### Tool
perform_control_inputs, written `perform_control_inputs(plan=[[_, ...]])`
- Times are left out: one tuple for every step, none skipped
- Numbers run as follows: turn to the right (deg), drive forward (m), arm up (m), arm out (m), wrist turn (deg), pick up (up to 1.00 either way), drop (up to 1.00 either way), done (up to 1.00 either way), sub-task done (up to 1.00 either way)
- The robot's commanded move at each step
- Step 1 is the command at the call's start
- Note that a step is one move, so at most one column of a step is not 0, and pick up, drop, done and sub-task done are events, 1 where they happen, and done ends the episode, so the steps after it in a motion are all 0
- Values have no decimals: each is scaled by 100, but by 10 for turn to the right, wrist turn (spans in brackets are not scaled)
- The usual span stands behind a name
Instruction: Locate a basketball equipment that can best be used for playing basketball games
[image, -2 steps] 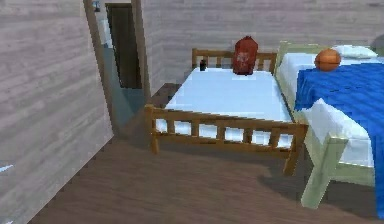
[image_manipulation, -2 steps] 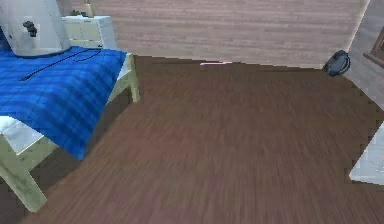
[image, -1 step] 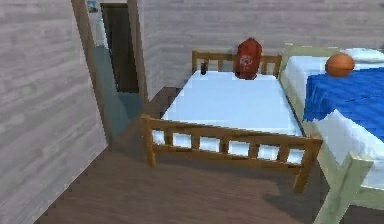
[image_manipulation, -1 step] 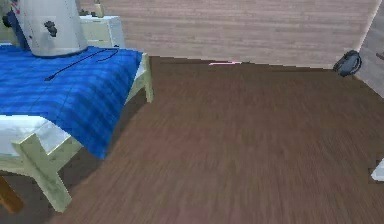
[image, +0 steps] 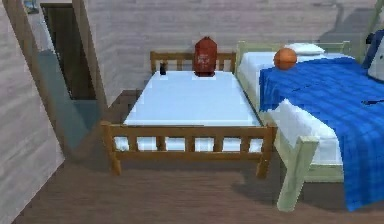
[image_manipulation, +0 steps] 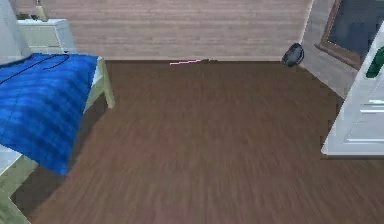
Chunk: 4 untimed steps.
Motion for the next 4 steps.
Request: perform_control_inputs(plan=[[0, 45, 0, 0, 0, 0, 0, 0, 0], [-450, 0, 0, 0, 0, 0, 0, 0, 0], [-60, 0, 0, 0, 0, 0, 0, 0, 0], [0, 70, 0, 0, 0, 0, 0, 0, 0]])
